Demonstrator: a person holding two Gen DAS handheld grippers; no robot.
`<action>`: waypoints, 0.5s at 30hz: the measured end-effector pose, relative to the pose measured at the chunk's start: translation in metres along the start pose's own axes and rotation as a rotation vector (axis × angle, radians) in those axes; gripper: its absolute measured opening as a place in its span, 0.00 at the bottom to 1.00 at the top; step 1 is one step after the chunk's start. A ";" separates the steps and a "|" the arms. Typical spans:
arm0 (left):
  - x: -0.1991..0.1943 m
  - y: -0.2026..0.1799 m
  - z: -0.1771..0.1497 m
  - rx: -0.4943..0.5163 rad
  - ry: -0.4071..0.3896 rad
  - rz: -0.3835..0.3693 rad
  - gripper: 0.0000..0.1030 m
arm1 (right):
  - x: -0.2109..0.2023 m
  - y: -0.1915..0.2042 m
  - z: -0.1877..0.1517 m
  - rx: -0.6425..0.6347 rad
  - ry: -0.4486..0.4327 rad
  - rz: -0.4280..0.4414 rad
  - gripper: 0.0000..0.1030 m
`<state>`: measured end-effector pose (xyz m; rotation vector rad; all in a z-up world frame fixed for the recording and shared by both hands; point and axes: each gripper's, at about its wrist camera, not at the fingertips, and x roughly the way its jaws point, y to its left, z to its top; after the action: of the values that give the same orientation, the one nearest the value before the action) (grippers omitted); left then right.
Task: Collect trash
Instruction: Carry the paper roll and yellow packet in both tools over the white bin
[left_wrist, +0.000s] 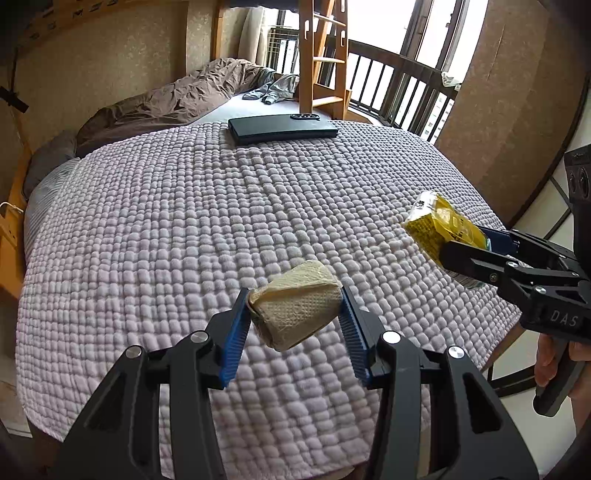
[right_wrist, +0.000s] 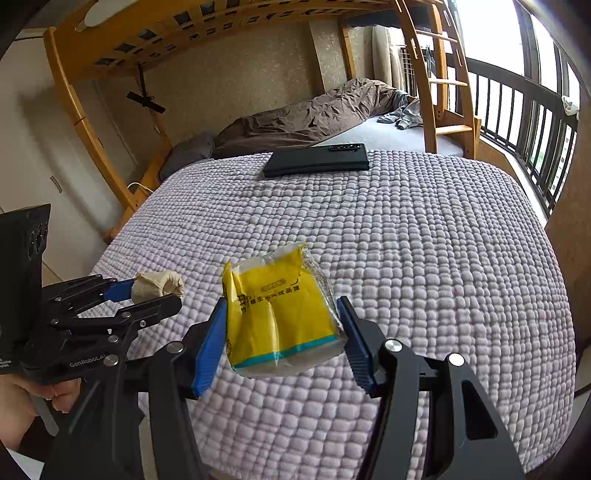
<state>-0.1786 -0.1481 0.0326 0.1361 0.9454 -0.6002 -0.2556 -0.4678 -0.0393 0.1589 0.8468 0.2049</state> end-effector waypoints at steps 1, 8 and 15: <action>-0.003 0.000 -0.002 0.002 0.001 -0.002 0.48 | -0.002 0.001 -0.001 0.001 -0.001 0.002 0.55; -0.015 -0.005 -0.012 0.012 0.005 -0.005 0.48 | -0.017 0.009 -0.017 0.004 -0.001 0.009 0.55; -0.026 -0.009 -0.026 0.023 0.011 -0.011 0.48 | -0.033 0.015 -0.035 0.012 0.000 0.014 0.55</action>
<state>-0.2137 -0.1351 0.0393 0.1547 0.9508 -0.6211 -0.3052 -0.4597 -0.0350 0.1762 0.8472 0.2127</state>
